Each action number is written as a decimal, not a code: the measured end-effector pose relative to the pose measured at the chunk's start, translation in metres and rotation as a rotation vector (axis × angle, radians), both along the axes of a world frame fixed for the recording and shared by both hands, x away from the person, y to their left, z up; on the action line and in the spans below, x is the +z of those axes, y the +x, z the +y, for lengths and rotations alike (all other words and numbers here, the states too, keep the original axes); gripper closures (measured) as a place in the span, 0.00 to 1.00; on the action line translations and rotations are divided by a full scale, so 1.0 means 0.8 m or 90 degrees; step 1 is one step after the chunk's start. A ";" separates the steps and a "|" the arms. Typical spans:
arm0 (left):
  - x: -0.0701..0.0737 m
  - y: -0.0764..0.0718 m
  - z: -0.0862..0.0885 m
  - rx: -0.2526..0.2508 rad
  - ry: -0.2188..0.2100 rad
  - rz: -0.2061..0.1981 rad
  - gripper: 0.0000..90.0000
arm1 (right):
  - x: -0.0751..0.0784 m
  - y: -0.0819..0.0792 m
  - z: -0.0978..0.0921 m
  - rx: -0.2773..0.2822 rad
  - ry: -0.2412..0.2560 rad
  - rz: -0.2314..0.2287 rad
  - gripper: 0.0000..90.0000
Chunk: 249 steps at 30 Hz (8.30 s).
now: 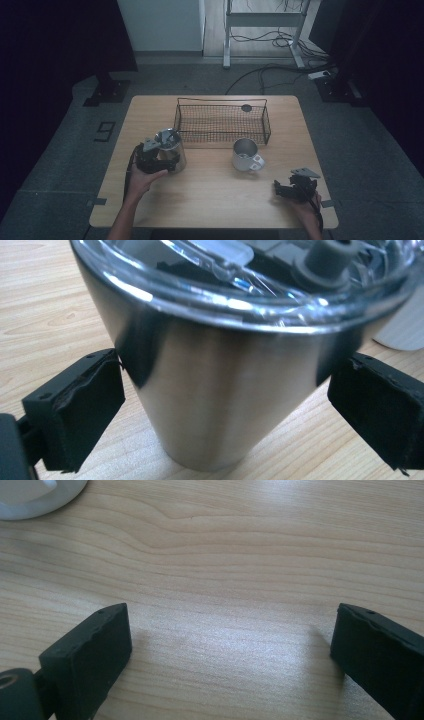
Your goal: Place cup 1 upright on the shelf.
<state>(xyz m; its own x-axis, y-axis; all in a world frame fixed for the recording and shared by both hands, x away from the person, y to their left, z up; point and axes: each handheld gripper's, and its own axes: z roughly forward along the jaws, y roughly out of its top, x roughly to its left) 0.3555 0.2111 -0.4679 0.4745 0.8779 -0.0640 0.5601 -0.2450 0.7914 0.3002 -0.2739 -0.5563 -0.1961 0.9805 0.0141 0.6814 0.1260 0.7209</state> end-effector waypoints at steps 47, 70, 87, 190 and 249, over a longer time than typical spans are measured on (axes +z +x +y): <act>-0.007 0.034 -0.013 -0.017 0.006 -0.012 0.03 | 0.000 0.000 0.000 0.000 0.000 0.000 0.03; 0.001 0.030 0.001 0.014 0.004 -0.007 0.04 | 0.000 0.000 0.000 -0.003 0.001 -0.002 0.04; 0.022 0.021 -0.007 0.023 -0.010 -0.020 0.04 | 0.000 0.004 -0.001 0.006 0.000 -0.001 0.04; 0.120 0.081 -0.069 -0.017 -0.031 -0.053 0.04 | 0.000 0.003 -0.003 -0.009 0.002 -0.011 0.09; 0.138 0.142 -0.111 -0.019 -0.025 -0.054 0.04 | 0.000 0.003 -0.003 -0.009 0.002 -0.010 0.09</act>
